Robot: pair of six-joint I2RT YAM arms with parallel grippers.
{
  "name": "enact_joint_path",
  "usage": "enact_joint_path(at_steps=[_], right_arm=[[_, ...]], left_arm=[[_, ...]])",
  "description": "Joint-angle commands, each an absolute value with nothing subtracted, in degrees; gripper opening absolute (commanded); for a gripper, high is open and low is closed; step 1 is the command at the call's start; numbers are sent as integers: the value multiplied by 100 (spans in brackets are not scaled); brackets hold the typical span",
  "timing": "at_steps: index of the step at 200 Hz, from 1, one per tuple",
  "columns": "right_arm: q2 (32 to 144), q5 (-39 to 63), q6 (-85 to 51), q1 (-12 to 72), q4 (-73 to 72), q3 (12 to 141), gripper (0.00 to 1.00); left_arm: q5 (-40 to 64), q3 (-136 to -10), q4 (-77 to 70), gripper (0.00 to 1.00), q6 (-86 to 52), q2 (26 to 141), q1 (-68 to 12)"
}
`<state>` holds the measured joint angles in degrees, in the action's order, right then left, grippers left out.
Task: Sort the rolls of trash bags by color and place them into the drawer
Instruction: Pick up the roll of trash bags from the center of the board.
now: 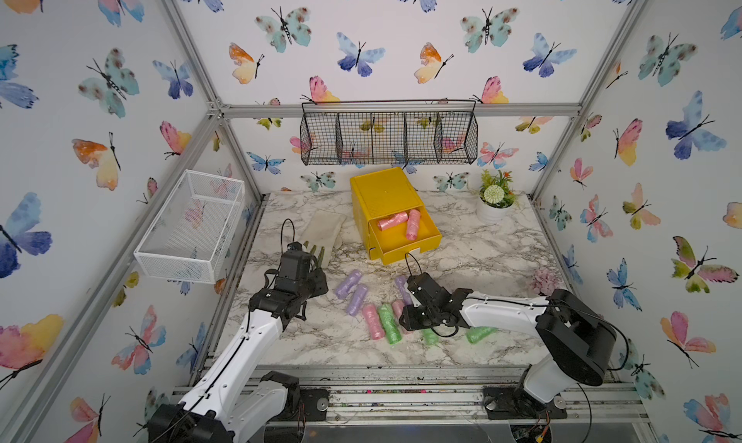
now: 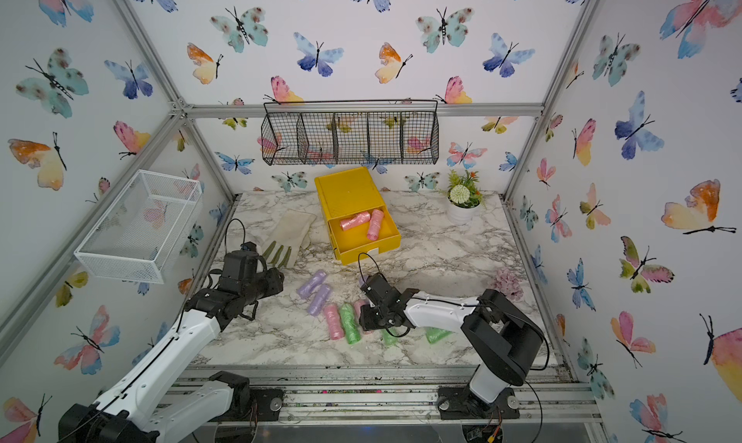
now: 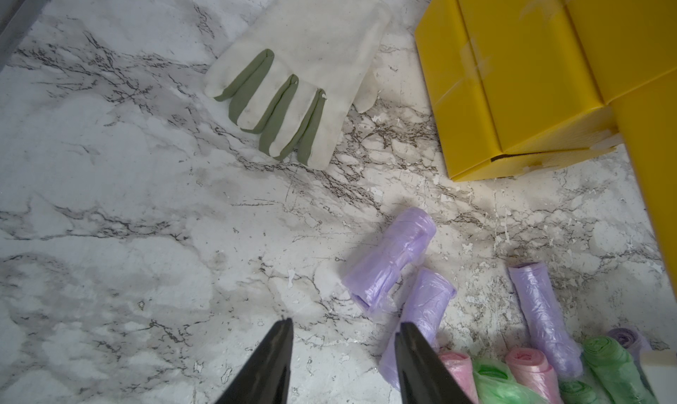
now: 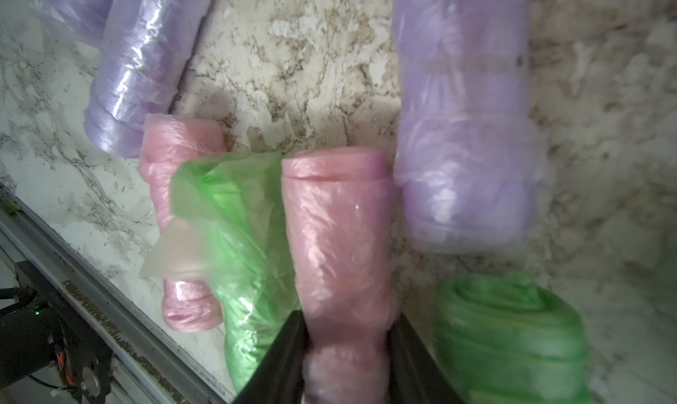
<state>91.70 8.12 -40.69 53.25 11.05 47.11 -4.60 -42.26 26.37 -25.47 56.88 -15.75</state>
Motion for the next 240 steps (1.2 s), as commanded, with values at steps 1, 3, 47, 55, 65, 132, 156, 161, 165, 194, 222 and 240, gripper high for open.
enact_joint_path(at_steps=[1,3,47,55,65,132,156,161,165,194,222,240], right_arm=[[8888,687,-3934,5353,1369,4834,37],[8869,690,-3926,5353,1381,4834,37],[8438,655,-3774,5353,1795,4799,35],[8372,657,-3741,5353,1896,4794,34],[8279,691,-3695,5353,2004,4777,34],[7505,1175,-3426,5353,2610,4501,34],[7114,1233,-3394,5353,2891,4509,34],[7023,1245,-3385,5353,2942,4517,34],[6957,1247,-3371,5353,2978,4518,34],[6572,1170,-3296,5344,3315,4531,34],[6342,1315,-3151,5344,3587,4728,34],[6211,1428,-3022,5344,3651,4915,34]], left_arm=[[-437,-4228,2602,50,-2487,5616,-1538],[-439,-4232,2602,50,-2487,5616,-1538],[-462,-4236,2604,50,-2477,5621,-1538],[-457,-4236,2602,50,-2475,5625,-1536],[-458,-4236,2606,50,-2470,5634,-1538],[-467,-4252,2628,50,-2470,5660,-1538],[-467,-4254,2620,50,-2475,5669,-1538],[-464,-4254,2619,50,-2485,5669,-1538],[-459,-4254,2627,50,-2477,5676,-1538],[-462,-4263,2628,50,-2483,5667,-1527],[-449,-4271,2636,50,-2476,5660,-1529],[-440,-4273,2628,50,-2474,5660,-1529]])
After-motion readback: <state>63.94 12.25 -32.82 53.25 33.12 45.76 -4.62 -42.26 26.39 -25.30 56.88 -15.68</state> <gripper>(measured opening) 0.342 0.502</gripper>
